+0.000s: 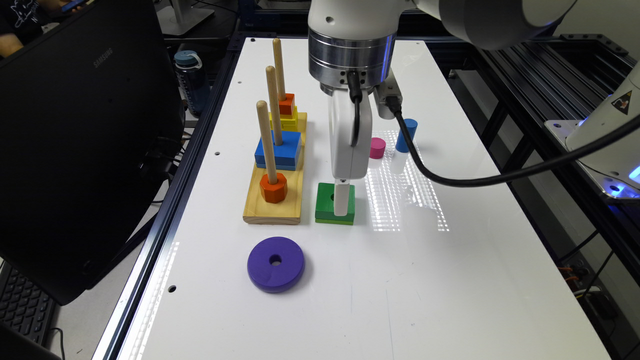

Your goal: Pick up green block.

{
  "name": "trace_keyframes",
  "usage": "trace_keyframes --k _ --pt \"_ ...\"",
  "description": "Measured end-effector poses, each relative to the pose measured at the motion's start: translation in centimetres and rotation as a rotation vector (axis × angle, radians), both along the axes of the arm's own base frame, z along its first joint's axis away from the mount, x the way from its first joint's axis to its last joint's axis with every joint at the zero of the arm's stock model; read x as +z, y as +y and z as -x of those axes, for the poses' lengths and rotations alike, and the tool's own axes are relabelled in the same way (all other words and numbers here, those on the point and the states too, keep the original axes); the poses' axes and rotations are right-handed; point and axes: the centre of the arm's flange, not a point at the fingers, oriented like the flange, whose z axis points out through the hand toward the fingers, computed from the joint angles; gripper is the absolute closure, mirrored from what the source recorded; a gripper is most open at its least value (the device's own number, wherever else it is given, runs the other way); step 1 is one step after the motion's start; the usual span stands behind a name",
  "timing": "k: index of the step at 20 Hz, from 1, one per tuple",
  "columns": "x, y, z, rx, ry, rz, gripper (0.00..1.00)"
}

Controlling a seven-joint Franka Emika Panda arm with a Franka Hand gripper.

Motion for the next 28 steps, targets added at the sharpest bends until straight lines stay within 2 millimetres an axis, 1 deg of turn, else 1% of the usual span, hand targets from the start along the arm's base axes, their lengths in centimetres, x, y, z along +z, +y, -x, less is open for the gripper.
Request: trace_keyframes --k 5,12,18,28 --pt "-0.7 0.0 -0.1 -0.001 0.009 -0.003 0.00" --pt "-0.8 0.0 -0.1 -0.001 0.012 -0.004 0.00" --pt "-2.9 -0.1 -0.2 -0.001 0.016 -0.006 0.00" --pt "-2.9 0.3 -0.5 0.000 0.009 -0.006 0.00"
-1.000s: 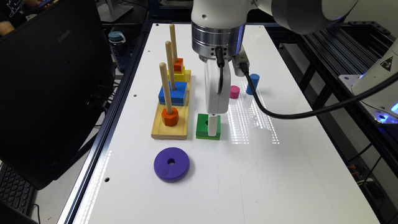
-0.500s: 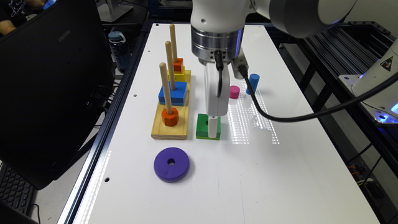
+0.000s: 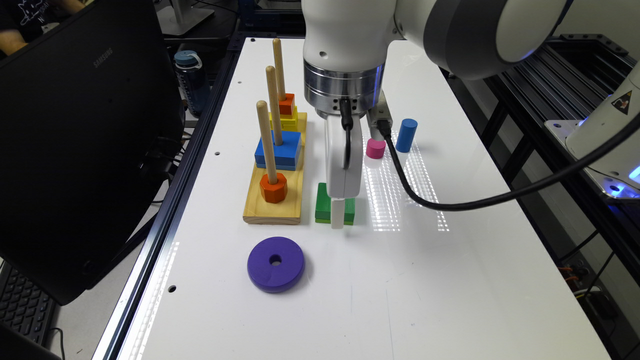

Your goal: Pick up green block.

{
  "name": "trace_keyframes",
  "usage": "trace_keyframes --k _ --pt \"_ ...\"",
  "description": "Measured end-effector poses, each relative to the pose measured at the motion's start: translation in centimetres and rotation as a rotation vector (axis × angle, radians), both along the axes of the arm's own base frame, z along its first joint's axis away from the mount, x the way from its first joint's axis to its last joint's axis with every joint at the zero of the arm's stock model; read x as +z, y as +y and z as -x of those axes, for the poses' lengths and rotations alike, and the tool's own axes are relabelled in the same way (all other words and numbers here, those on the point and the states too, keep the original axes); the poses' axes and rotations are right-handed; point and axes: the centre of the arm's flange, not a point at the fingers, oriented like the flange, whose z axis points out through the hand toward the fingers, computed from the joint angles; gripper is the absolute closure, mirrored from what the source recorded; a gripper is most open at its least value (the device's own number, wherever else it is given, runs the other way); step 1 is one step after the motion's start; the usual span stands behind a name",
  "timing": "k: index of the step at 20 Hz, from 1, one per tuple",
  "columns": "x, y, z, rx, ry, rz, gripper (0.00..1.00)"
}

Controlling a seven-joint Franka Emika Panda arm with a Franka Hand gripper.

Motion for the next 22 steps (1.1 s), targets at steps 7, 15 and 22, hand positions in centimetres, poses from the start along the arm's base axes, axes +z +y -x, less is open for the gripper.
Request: trace_keyframes --k 7,15,22 --pt "-0.07 -0.01 0.01 0.000 0.001 0.000 0.00" --pt "-0.69 -0.06 0.01 0.001 0.008 -0.001 0.00" --pt "-0.69 -0.04 0.01 0.001 0.008 -0.001 0.00"
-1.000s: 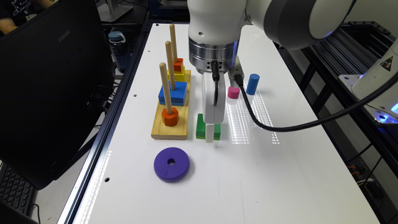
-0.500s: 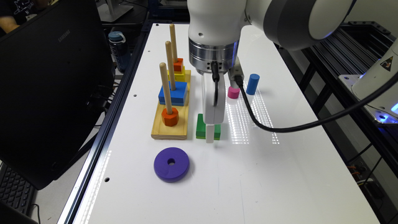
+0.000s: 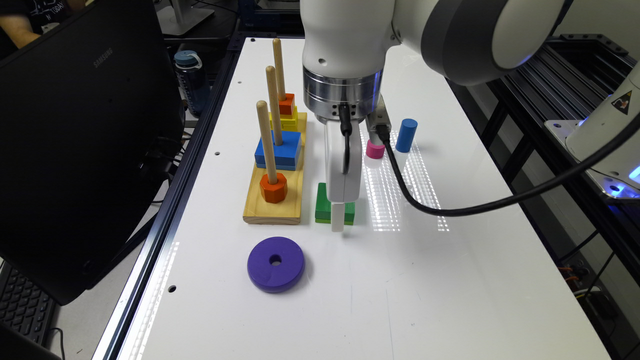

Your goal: Pick up green block.

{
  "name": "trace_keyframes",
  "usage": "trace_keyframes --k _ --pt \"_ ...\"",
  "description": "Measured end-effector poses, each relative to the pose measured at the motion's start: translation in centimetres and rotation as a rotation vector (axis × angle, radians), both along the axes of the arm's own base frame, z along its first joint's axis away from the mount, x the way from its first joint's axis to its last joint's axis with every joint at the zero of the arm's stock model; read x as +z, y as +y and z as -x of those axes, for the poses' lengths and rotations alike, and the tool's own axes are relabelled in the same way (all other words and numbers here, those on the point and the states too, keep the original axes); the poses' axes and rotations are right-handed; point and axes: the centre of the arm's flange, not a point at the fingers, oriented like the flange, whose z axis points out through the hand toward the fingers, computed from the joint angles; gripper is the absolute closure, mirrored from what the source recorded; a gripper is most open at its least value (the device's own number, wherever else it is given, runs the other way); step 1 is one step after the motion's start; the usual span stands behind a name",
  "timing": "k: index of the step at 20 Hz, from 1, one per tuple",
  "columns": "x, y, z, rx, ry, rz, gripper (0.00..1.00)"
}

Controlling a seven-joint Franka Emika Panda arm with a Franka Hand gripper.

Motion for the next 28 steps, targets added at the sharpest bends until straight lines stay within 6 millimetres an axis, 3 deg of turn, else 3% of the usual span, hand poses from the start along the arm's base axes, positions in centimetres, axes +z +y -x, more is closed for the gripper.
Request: trace_keyframes --k 28 --pt "-1.2 0.1 -0.4 0.001 0.007 -0.003 0.00"
